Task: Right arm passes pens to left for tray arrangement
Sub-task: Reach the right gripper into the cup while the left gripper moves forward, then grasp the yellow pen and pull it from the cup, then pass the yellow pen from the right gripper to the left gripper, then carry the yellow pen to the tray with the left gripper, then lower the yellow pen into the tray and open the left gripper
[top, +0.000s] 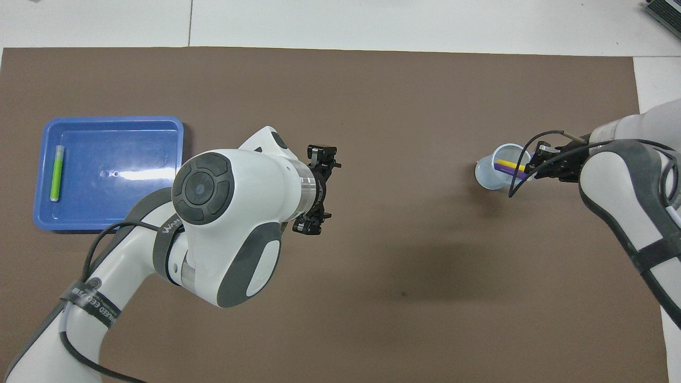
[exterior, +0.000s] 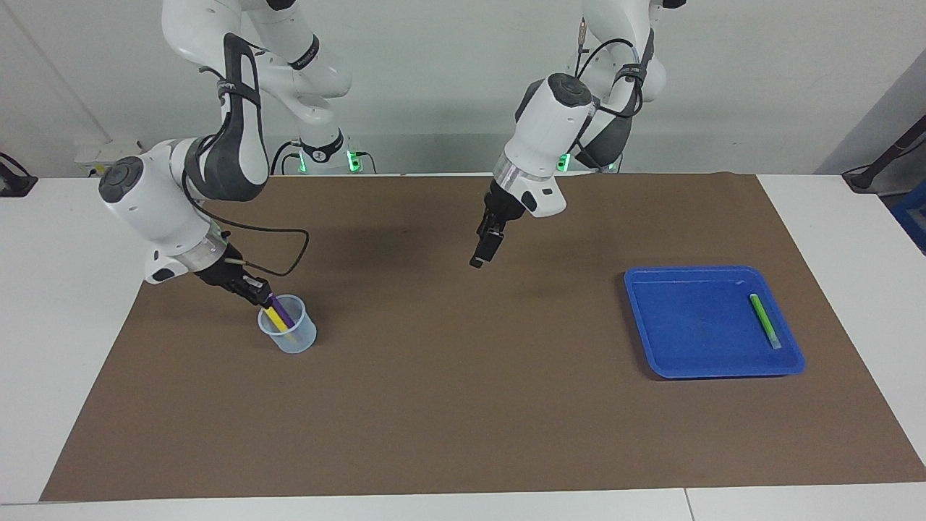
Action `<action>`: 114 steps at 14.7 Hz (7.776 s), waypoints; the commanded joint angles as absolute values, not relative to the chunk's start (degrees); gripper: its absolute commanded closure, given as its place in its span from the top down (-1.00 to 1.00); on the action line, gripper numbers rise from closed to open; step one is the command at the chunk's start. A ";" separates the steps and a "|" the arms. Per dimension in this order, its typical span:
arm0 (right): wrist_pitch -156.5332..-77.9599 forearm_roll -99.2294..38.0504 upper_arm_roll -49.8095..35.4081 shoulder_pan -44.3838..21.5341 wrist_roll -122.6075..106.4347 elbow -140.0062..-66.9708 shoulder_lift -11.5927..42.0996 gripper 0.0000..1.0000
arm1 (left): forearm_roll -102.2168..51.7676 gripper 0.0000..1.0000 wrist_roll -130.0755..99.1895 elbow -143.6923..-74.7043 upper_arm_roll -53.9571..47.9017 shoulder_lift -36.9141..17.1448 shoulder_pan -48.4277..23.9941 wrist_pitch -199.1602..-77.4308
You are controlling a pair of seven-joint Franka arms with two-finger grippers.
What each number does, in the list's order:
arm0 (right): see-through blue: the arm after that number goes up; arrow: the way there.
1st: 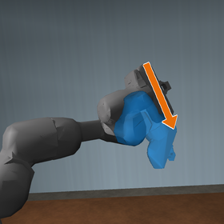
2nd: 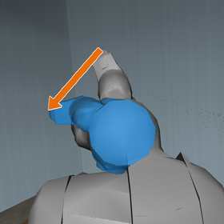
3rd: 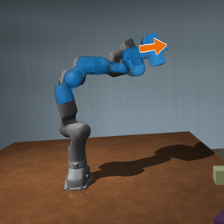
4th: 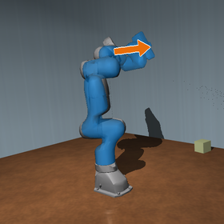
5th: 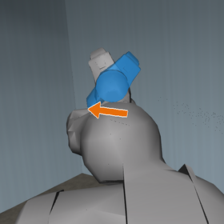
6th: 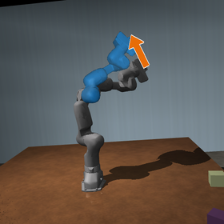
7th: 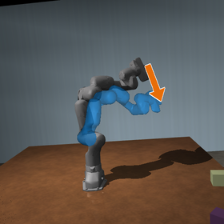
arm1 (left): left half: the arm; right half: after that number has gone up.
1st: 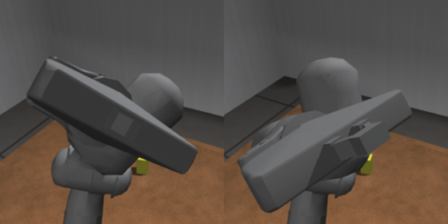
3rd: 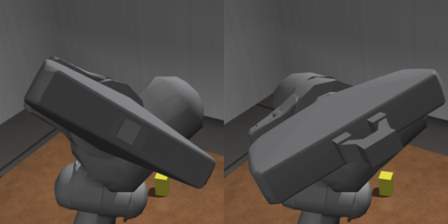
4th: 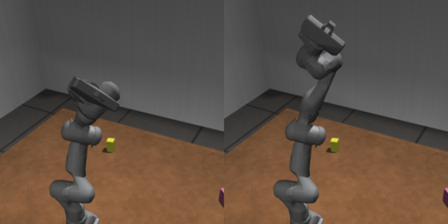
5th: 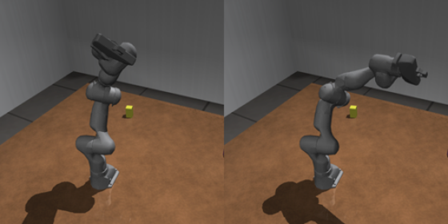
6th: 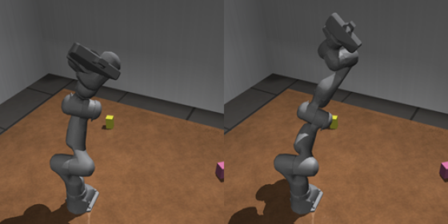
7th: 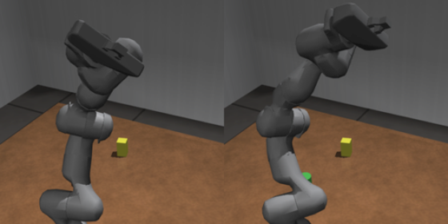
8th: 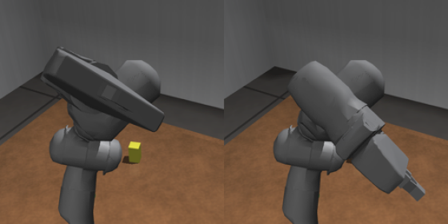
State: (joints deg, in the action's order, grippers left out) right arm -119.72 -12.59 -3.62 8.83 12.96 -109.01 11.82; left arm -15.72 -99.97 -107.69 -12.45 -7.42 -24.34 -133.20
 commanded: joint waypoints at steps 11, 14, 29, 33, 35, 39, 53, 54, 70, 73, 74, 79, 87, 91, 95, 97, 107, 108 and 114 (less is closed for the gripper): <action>-115.95 -13.62 -3.96 9.76 12.22 -106.98 10.72 -0.74 | -16.52 1.00 -99.76 -110.92 -11.78 -5.01 -24.96 -135.43; -107.96 -13.71 -3.87 10.11 12.30 -102.49 8.97 -0.73 | -16.52 1.00 -99.76 -110.92 -11.78 -5.01 -25.05 -135.79; -93.05 -30.58 -6.50 1.34 30.82 -92.45 3.60 -0.73 | -20.21 1.00 -109.41 -108.55 -11.95 -6.33 -26.80 -140.44; -103.96 -32.96 -6.50 -7.28 43.14 -94.83 3.69 -0.73 | -20.21 1.00 -117.22 -105.57 -11.95 -8.17 -29.88 -144.14; -104.41 -32.96 -6.50 -7.56 43.33 -95.27 3.69 -0.73 | -20.21 1.00 -119.09 -105.20 -11.95 -8.26 -31.55 -144.14; -104.50 -32.96 -6.50 -7.56 43.33 -95.36 3.60 -0.73 | -20.57 1.00 -120.84 -104.33 -11.95 -9.05 -31.73 -145.54; -105.82 -32.96 -6.50 -8.44 43.24 -96.33 3.25 -0.73 | -19.87 0.10 -126.30 -104.24 -11.87 -10.81 -33.31 -156.18; -105.82 -32.96 -6.50 -8.44 43.16 -96.33 3.16 -0.73 | -19.86 -0.12 -126.12 -104.24 -11.87 -10.81 -33.22 -155.92; -104.68 -26.48 -5.89 -3.00 32.55 -95.45 2.90 1.00 | -15.82 -1.00 -109.56 -102.92 -11.60 -10.81 -31.38 -146.27; -103.89 -19.80 -5.80 0.69 23.32 -95.54 2.73 1.00 | -15.82 -1.00 -97.07 -102.92 -11.34 -10.20 -27.53 -138.45; -103.19 -17.77 -5.80 1.66 19.55 -95.62 2.72 1.00 | -15.73 -1.00 -92.16 -102.92 -11.34 -10.02 -24.73 -135.47; -103.01 -6.33 -5.89 5.60 5.40 -100.98 -0.08 1.00 | -15.73 -1.00 -70.53 -102.48 -11.42 -9.67 -9.09 -127.54; -101.08 -5.27 -5.80 7.03 0.79 -99.67 -1.14 1.00 | -7.77 -1.00 -35.20 -103.80 -11.07 -8.00 5.80 -118.23; -101.16 -5.27 -5.98 6.50 0.97 -99.93 -1.14 1.00 | 1.83 -1.00 -26.05 -104.15 -10.90 -7.73 7.46 -117.86; -100.90 -5.27 -6.15 6.50 0.79 -99.93 -1.23 1.00 | 2.11 -1.00 -13.30 -105.55 -10.90 -7.73 14.40 -120.49; -100.99 -5.27 -6.15 6.42 0.97 -99.93 -1.23 1.00 | 2.54 -1.00 -11.87 -105.64 -10.90 -8.26 15.03 -121.63; -101.16 -5.27 -6.15 6.42 0.97 -100.02 -1.23 1.00 | 7.38 -1.00 -2.37 -112.75 -10.99 -14.24 18.02 -136.56; -101.42 -5.27 -6.15 6.42 1.05 -100.11 -1.23 1.00 | 7.38 -1.00 -2.29 -113.02 -10.99 -14.50 18.19 -137.54; -100.90 -5.27 -6.15 6.42 0.97 -100.11 -1.23 1.00 | 7.38 -1.00 4.47 -119.26 -10.99 -15.73 22.14 -142.89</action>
